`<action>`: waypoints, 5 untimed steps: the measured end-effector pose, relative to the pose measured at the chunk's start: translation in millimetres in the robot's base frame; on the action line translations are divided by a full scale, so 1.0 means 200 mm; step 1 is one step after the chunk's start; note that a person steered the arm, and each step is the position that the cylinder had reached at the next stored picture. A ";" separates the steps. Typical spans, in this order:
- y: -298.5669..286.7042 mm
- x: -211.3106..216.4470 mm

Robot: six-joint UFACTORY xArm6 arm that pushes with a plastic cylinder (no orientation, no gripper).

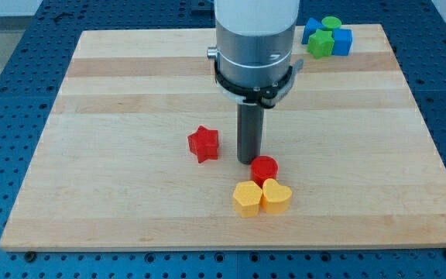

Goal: Push the red star slightly down

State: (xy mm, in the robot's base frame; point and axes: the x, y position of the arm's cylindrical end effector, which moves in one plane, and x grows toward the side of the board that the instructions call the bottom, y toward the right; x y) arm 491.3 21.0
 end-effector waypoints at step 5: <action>-0.58 -0.35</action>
State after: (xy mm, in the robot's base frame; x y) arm 420.6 -94.3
